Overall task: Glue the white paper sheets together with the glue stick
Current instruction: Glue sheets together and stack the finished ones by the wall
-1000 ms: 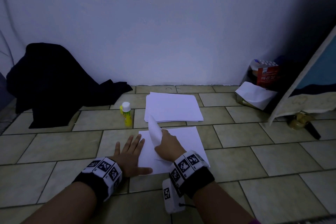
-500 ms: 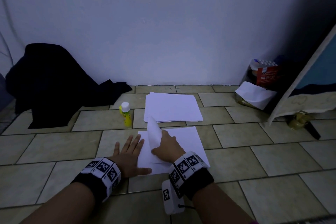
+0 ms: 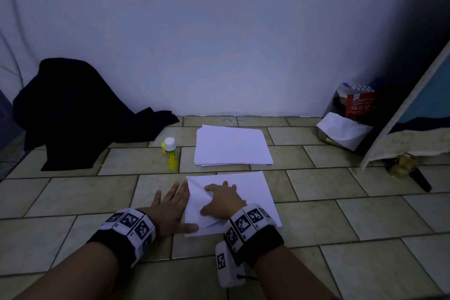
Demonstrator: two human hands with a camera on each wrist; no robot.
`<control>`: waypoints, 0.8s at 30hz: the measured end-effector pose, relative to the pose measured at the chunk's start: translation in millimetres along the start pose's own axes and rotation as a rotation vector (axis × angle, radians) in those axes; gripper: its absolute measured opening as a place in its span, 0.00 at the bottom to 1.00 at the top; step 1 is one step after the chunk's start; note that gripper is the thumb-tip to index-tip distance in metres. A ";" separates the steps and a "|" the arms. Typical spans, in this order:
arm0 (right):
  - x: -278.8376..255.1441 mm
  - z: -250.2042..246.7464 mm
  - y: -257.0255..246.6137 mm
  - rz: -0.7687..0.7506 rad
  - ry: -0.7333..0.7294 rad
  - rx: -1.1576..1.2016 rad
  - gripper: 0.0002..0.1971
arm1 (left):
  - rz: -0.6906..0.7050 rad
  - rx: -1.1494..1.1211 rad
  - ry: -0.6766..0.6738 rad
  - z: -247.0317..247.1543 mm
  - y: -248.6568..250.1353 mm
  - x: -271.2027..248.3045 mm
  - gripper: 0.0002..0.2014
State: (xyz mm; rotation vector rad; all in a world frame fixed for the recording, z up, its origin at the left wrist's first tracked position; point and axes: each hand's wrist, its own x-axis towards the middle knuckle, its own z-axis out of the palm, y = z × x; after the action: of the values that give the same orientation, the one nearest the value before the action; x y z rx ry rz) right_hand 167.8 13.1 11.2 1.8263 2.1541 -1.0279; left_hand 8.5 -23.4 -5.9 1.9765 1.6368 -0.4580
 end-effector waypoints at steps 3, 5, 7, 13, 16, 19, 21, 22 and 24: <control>-1.5 -0.1 0.1 -0.005 -0.008 -0.018 0.38 | 0.002 -0.043 0.037 2.8 -7.5 -5.1 0.64; -1.7 0.3 -0.5 -0.001 -0.009 -0.030 0.39 | 0.013 -0.057 0.068 4.6 -9.8 -7.4 0.58; -1.8 -0.4 -1.5 0.003 -0.007 -0.038 0.39 | 0.018 -0.062 0.084 4.4 -8.6 -8.4 0.56; -5.2 -1.1 -3.6 0.004 -0.032 -0.057 0.39 | 0.024 -0.106 0.118 3.4 -6.1 -9.5 0.54; -12.6 -8.3 -5.0 -0.005 -0.051 -0.084 0.37 | 0.023 -0.096 0.127 0.9 -4.7 -10.1 0.56; -16.6 -16.1 -5.1 -0.060 -0.028 -0.150 0.27 | 0.025 -0.094 0.141 -2.3 -4.3 -9.6 0.58; -14.6 -15.6 -4.4 -0.071 -0.021 -0.172 0.28 | 0.031 -0.087 0.128 -4.7 -5.3 -10.4 0.59; -12.3 -13.4 -4.1 -0.054 -0.033 -0.162 0.32 | 0.038 -0.077 0.108 -6.4 -5.2 -11.4 0.58; -8.3 -8.3 -4.4 -0.024 -0.053 -0.153 0.39 | 0.038 -0.055 0.060 -11.4 -4.1 -13.5 0.53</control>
State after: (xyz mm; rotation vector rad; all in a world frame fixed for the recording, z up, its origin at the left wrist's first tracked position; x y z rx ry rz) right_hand 168.5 11.0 23.5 1.6901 2.1636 -0.8787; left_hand 0.8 -26.9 10.1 1.9942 1.6274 -0.3390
